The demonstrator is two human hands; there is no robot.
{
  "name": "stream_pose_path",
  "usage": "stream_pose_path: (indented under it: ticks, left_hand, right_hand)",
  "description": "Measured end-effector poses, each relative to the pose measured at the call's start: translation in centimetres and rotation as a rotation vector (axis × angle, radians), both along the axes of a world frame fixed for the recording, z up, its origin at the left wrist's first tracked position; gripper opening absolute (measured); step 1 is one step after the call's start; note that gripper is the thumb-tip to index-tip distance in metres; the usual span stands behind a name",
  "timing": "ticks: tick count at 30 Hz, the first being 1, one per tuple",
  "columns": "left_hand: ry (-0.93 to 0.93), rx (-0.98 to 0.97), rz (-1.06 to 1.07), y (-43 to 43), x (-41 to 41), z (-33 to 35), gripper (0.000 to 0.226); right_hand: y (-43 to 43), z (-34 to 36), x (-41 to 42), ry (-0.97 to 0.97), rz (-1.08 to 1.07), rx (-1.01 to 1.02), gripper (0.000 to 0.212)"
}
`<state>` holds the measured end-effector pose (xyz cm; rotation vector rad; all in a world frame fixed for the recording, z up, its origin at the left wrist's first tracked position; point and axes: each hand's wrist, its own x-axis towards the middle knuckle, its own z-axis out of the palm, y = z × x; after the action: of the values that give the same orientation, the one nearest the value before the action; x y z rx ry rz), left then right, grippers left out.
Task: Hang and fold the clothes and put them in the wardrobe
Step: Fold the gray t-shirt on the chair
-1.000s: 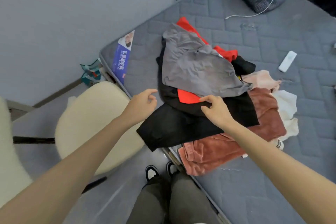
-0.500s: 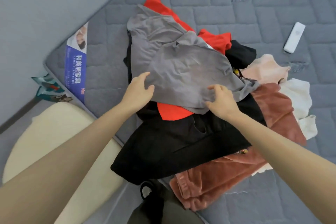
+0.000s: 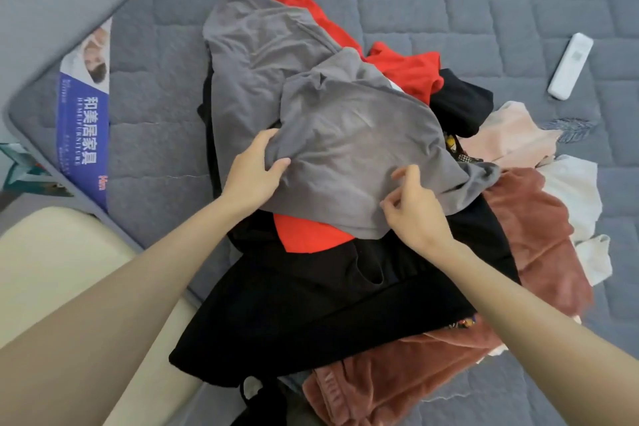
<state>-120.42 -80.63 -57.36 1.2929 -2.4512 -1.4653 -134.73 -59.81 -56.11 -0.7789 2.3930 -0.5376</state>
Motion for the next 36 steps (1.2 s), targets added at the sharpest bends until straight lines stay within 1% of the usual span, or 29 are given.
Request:
stream_pose_path:
  ticks: [1,3,4,5,6,7,8,9,10,11,12,14,15,16,17,18,19,20,21,22,23,24,25,27,29,31,33,34,36]
  left_hand:
    - [0.053,-0.016,-0.004,0.3,0.8,0.6,0.039]
    - [0.120,-0.072,-0.009,0.8,2.5,1.4,0.020]
    - [0.135,-0.086,-0.008,0.9,3.5,1.7,0.015]
    - [0.137,-0.089,-0.004,1.0,4.6,1.8,0.014]
    - [0.127,-0.088,0.002,1.0,5.7,1.9,0.015]
    - [0.104,-0.096,0.010,0.9,7.0,1.9,0.017]
    - [0.067,-0.114,0.022,0.8,8.3,1.9,0.021]
    - [0.005,-0.139,0.036,0.6,9.6,1.7,0.023]
    - [-0.087,-0.164,0.050,0.4,10.8,1.5,0.026]
    - [-0.201,-0.184,0.057,0.3,11.8,1.4,0.026]
    - [-0.311,-0.189,0.065,0.2,12.8,1.5,0.023]
    - [-0.459,-0.132,0.087,0.2,14.2,1.7,0.020]
    - [-0.494,-0.104,0.084,0.4,14.7,1.9,0.021]
    - [-0.494,-0.108,0.068,0.7,14.9,2.2,0.028]
    - [-0.442,-0.147,0.047,1.1,14.7,2.7,0.044]
    - [-0.347,-0.222,0.020,1.5,14.1,3.7,0.065]
    - [-0.239,-0.342,-0.036,2.0,13.1,4.7,0.082]
    - [-0.169,-0.485,-0.137,2.4,11.7,5.8,0.094]
    - [-0.143,-0.628,-0.287,2.9,10.0,6.8,0.099]
    - [-0.168,-0.728,-0.462,3.4,8.5,7.5,0.099]
    - [-0.223,-0.778,-0.622,3.8,7.1,7.8,0.094]
    - [-0.320,-0.774,-0.742,4.1,6.0,7.8,0.086]
    - [-0.410,-0.744,-0.795,4.1,5.3,7.8,0.077]
    - [-0.501,-0.687,-0.756,3.8,5.3,7.5,0.059]
    - [-0.462,-0.673,-0.672,3.8,6.7,7.2,0.046]
    - [-0.350,-0.601,-0.563,4.6,9.4,6.9,0.040]
    - [-0.300,-0.422,-0.459,6.0,13.0,6.1,0.042]
    - [-0.306,-0.341,-0.426,6.8,15.0,5.7,0.043]
    - [-0.367,-0.215,-0.394,8.1,18.3,4.6,0.043]
  right_hand:
    - [-0.1,0.4,-0.1,0.018,-0.042,-0.078,0.037]
    - [-0.8,1.1,-0.9,0.186,-0.060,-0.185,0.056]
    - [-1.4,1.3,-1.5,0.261,-0.061,-0.192,0.067]
    - [-2.1,1.5,-2.2,0.287,-0.069,-0.158,0.079]
    - [-2.8,1.8,-2.8,0.259,-0.082,-0.082,0.087]
    - [-3.3,1.9,-3.4,0.199,-0.083,0.009,0.087]
    - [-3.9,2.0,-3.6,0.124,-0.072,0.110,0.075]
    - [-4.3,2.2,-3.3,0.059,-0.038,0.195,0.055]
    - [-4.6,2.5,-2.5,0.044,0.021,0.226,0.037]
    - [-4.6,2.9,-1.4,0.073,0.096,0.198,0.027]
    - [-4.4,3.2,0.1,0.103,0.170,0.120,0.024]
    - [-3.5,4.1,3.3,0.105,0.279,-0.058,0.025]
    - [-3.0,4.5,4.8,0.105,0.343,-0.093,0.026]
    - [-2.4,4.8,6.1,0.106,0.424,-0.089,0.028]
    - [-1.8,5.1,7.1,0.103,0.505,-0.060,0.032]
    - [-1.2,5.3,7.9,0.096,0.580,-0.032,0.035]
    - [-0.7,5.4,8.4,0.079,0.633,-0.012,0.036]
    - [-0.2,5.5,8.7,0.042,0.661,0.001,0.035]
    - [0.3,5.7,8.8,-0.008,0.668,0.020,0.034]
    - [0.6,6.0,8.9,-0.059,0.666,0.042,0.034]
    - [0.9,6.3,8.8,-0.097,0.664,0.070,0.032]
    - [1.1,6.7,8.5,-0.105,0.661,0.096,0.029]
    - [1.3,7.2,8.2,-0.086,0.651,0.122,0.024]
    - [1.6,8.4,7.6,-0.037,0.599,0.156,0.015]
    - [1.9,9.4,7.4,-0.030,0.520,0.191,0.015]
    - [2.0,10.3,7.8,-0.016,0.463,0.262,0.018]
    - [1.9,10.5,8.8,0.048,0.455,0.369,0.031]
    - [1.9,10.4,9.4,0.084,0.463,0.421,0.036]
    - [1.8,10.0,10.5,0.154,0.511,0.515,0.039]
